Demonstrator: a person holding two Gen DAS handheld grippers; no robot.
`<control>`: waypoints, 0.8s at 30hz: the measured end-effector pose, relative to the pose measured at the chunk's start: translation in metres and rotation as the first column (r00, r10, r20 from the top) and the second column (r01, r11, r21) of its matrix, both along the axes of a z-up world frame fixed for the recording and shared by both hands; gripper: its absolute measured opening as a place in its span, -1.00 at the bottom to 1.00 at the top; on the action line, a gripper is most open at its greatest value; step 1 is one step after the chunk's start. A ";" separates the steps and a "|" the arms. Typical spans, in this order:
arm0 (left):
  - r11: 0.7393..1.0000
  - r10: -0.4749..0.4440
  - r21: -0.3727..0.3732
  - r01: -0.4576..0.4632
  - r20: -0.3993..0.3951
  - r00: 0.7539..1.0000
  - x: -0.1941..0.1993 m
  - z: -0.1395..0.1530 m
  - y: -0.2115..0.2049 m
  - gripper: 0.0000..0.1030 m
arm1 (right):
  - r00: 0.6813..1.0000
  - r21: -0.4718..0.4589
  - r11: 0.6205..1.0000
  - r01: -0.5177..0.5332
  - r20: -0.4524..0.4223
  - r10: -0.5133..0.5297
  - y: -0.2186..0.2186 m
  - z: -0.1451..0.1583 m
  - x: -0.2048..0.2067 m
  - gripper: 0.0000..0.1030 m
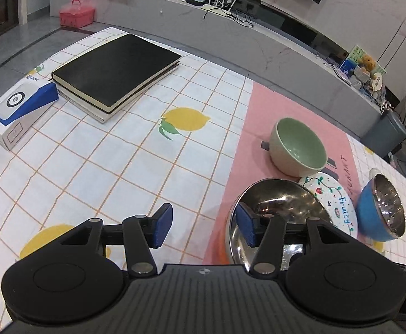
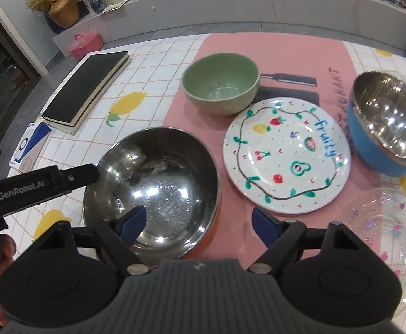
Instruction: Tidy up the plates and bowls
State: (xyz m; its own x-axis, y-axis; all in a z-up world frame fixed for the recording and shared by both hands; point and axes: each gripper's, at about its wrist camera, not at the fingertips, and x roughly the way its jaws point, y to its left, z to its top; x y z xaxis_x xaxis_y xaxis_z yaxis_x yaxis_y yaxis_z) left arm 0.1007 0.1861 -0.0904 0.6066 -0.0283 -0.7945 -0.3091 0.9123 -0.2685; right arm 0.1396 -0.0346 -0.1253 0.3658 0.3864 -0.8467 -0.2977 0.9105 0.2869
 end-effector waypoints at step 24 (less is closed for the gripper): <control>0.996 -0.074 0.040 0.075 -0.021 0.997 -0.004 0.008 -0.029 -0.91 | 0.996 0.044 0.998 0.055 -0.079 -0.052 -0.018 -0.002 -0.003 -0.64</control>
